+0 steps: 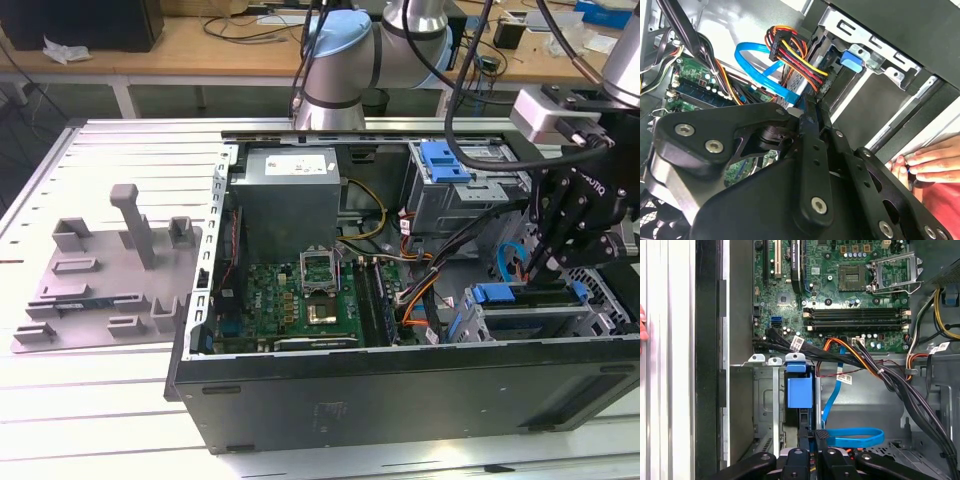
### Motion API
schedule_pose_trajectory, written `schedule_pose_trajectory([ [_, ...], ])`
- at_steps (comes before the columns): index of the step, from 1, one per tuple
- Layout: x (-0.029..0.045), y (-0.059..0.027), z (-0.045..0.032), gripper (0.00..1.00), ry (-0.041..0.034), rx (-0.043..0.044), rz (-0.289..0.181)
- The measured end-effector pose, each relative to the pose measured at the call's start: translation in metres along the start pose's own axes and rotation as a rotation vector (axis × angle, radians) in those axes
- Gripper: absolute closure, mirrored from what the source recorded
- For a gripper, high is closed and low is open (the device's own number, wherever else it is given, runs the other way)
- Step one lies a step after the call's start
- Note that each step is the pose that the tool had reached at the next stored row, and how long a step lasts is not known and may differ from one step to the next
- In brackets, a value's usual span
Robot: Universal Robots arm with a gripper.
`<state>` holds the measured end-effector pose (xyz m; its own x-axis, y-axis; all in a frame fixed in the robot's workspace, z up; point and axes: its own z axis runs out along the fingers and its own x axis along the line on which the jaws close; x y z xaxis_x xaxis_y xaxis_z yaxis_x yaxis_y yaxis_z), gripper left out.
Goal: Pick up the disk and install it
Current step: 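Insert the second disk wire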
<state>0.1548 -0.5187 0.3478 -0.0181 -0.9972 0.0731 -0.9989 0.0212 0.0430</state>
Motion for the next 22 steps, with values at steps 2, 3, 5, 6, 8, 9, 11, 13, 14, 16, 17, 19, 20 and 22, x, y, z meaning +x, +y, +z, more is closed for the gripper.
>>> schedule_pose_trajectory([
  [2,0.0,0.0,0.0007,0.84,-0.0001,0.0,0.0],
  [3,-0.0001,-0.0001,0.0011,0.84,-0.0001,0.0,-0.001],
  [5,-0.0001,-0.0002,0.0019,0.84,-0.0001,0.0001,-0.002],
  [6,-0.0001,-0.0002,0.0022,0.84,0.0,0.0001,-0.002],
  [8,-0.0002,-0.0005,0.003,0.84,0.0001,0.0003,-0.004],
  [9,-0.0002,-0.0006,0.0033,0.84,0.0001,0.0003,-0.005],
  [11,-0.0002,-0.0008,0.0037,0.84,0.0003,0.0004,-0.006],
  [13,-0.0003,-0.0009,0.0042,0.84,0.0002,0.0005,-0.007],
  [14,-0.0003,-0.001,0.0043,0.84,0.0003,0.0005,-0.007],
  [16,-0.0003,-0.001,0.0044,0.84,0.0003,0.0006,-0.008],
  [17,-0.0003,-0.001,0.0045,0.84,0.0003,0.0006,-0.009],
  [19,-0.0003,-0.001,0.0044,0.84,-0.0001,0.0006,-0.009],
  [20,-0.0003,-0.001,0.0042,0.84,-0.0002,0.0006,-0.009],
  [22,-0.0003,-0.0009,0.0036,0.84,0.0001,0.0007,-0.009],
])
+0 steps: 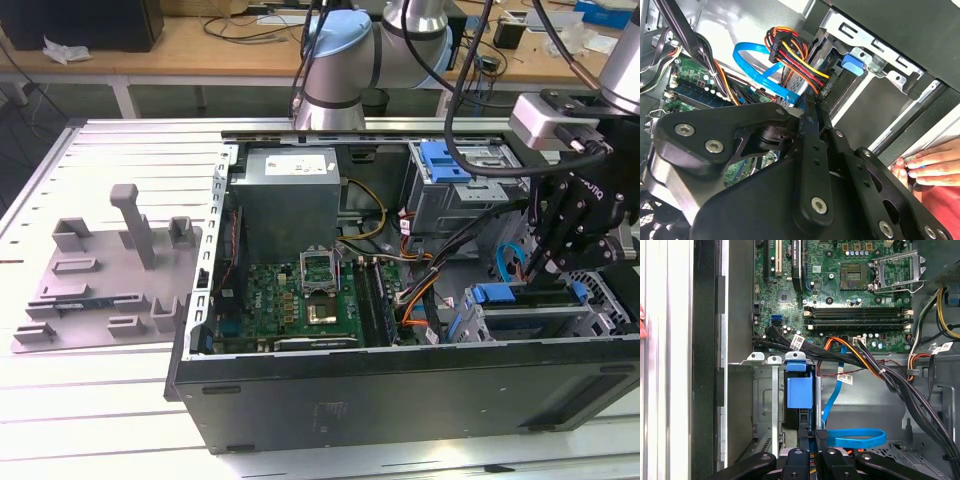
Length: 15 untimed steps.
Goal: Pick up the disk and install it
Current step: 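Insert the second disk wire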
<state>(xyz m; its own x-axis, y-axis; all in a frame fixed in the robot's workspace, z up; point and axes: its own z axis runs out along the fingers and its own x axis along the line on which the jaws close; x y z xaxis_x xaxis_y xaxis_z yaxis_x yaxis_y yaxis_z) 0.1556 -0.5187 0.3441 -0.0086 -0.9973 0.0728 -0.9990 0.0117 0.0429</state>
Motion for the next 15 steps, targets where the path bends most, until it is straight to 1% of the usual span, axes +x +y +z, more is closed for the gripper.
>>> schedule_pose_trajectory([
  [4,0.0,0.0005,-0.0005,0.84,0.0007,0.0001,-0.001],
  [8,0.0,0.0039,-0.0002,0.84,0.0007,0.0,-0.001],
  [10,-0.0001,0.0042,-0.0005,0.84,0.0011,0.0001,-0.001],
  [13,-0.0003,0.0043,-0.004,0.84,0.0009,0.0001,-0.001],
  [15,-0.0003,0.0044,-0.005,0.84,0.0006,0.0001,-0.001],
])
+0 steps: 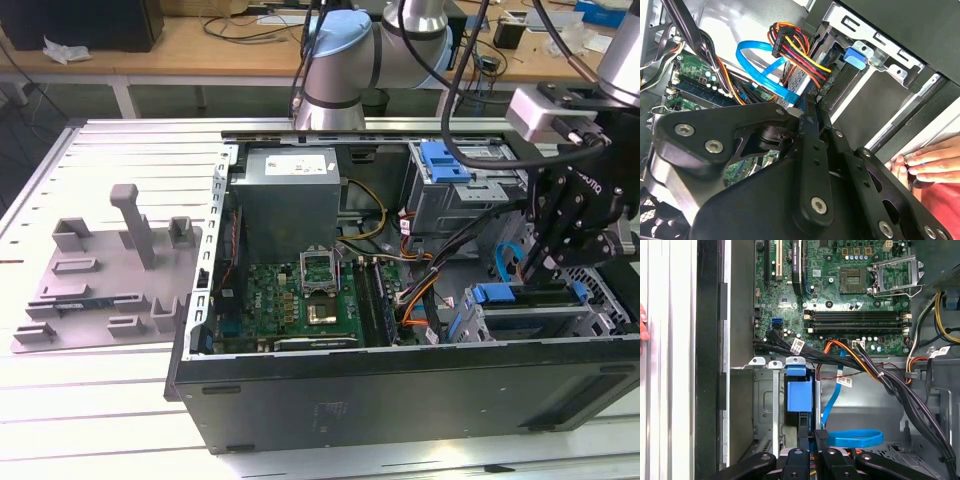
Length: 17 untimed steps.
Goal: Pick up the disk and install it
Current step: 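Insert the second disk wire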
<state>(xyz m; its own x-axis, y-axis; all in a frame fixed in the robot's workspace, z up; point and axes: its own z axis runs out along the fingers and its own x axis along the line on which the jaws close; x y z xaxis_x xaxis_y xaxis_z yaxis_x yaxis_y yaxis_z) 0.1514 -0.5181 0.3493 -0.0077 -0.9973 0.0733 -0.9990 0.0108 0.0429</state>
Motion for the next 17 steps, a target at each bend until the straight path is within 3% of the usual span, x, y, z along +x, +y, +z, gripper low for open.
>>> schedule_pose_trajectory([
  [17,0.0022,-0.0029,-0.0003,0.84,0.0003,0.0,0.0],
])
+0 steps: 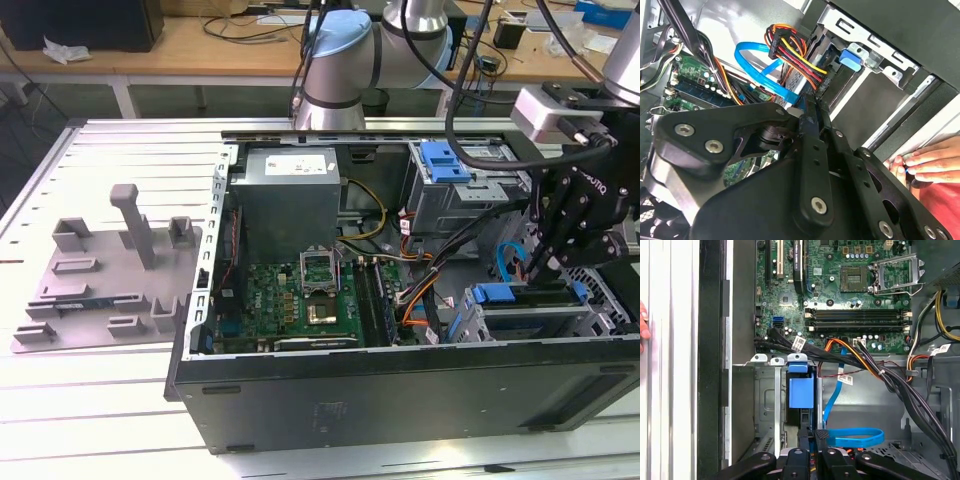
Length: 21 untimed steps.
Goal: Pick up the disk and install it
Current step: 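Insert the second disk wire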
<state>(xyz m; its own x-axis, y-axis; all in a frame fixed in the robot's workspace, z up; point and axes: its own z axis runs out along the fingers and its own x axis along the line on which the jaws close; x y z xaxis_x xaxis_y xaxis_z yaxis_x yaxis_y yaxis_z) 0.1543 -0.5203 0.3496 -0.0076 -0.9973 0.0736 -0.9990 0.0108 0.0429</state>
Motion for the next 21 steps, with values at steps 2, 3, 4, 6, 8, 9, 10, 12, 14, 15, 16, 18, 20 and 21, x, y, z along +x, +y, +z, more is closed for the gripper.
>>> schedule_pose_trajectory([
  [2,0.001,-0.0001,0.0001,0.84,0.0,0.0,0.0],
  [3,0.0015,-0.0001,0.0001,0.84,0.0,0.0,0.0],
  [4,0.0016,-0.0001,0.0002,0.84,-0.0002,0.0,0.0],
  [6,0.0017,-0.0001,0.0001,0.84,-0.0001,0.0,0.0],
  [8,0.0016,-0.0002,0.0002,0.84,0.0,0.0,0.0],
  [9,0.0016,-0.0003,0.0003,0.84,-0.0001,0.0,0.0],
  [10,0.0015,-0.0003,0.0004,0.84,-0.0001,0.0,0.0],
  [12,0.0012,-0.0004,0.0006,0.84,-0.0002,0.0,0.0],
  [14,0.0009,-0.0004,0.0009,0.84,-0.0001,0.0,0.0],
  [15,0.0008,-0.0005,0.0011,0.84,-0.0001,-0.0001,0.0],
  [16,0.0007,-0.0006,0.0013,0.84,0.0,0.0,0.0],
  [18,0.0005,-0.0007,0.0021,0.84,0.0,0.0,0.0],
  [20,0.0004,-0.0008,0.0028,0.84,0.0,-0.0001,0.0],
  [21,0.0004,-0.0008,0.0033,0.84,-0.0001,0.0,0.0],
])
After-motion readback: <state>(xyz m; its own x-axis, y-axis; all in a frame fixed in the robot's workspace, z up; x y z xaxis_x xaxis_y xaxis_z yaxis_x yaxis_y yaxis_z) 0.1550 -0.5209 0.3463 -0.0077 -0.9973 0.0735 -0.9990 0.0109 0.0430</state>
